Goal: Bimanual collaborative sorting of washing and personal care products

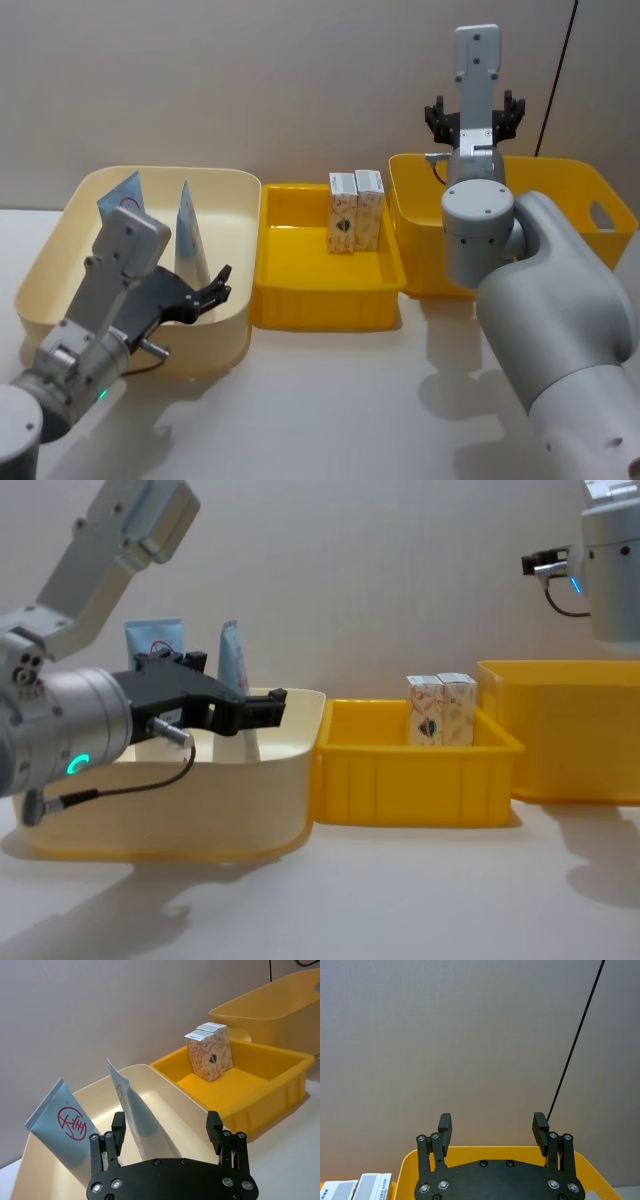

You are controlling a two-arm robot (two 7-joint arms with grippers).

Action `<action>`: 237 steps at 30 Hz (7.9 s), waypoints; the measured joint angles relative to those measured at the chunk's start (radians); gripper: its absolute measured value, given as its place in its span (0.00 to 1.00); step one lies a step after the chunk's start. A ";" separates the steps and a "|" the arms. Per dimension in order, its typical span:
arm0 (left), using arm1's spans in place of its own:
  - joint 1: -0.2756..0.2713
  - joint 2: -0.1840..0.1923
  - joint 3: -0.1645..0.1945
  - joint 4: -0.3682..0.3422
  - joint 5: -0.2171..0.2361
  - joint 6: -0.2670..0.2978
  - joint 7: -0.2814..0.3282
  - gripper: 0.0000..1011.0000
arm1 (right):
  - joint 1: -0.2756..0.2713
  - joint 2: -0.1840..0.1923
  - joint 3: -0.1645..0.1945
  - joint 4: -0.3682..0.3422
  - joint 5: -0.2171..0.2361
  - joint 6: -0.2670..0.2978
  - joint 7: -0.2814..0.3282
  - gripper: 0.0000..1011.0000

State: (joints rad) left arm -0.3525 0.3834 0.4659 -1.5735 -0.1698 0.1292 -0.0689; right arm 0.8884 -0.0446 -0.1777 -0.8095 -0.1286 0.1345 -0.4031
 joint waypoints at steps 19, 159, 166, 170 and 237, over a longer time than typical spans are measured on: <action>-0.131 -0.053 0.003 0.168 0.007 0.031 -0.060 0.99 | 0.002 -0.001 0.000 0.005 -0.001 -0.003 -0.002 0.99; -0.472 -0.192 -0.091 0.388 -0.079 -0.159 -0.333 0.26 | -0.100 0.064 -0.046 -0.205 0.059 0.019 0.418 0.99; -0.473 -0.198 -0.089 0.398 -0.081 -0.155 -0.336 0.26 | -0.108 0.076 -0.051 -0.236 0.079 0.048 0.496 0.99; -0.478 -0.203 -0.086 0.411 -0.081 -0.155 -0.338 0.26 | -0.110 0.091 -0.059 -0.256 0.097 0.080 0.562 0.99; -0.482 -0.196 -0.086 0.460 -0.074 -0.184 -0.424 0.26 | -0.013 0.159 -0.208 -0.214 0.261 0.175 1.071 0.99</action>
State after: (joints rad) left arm -0.8345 0.1878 0.3802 -1.1131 -0.2439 -0.0543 -0.4930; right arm 0.8754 0.1148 -0.3855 -1.0237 0.1329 0.3093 0.6681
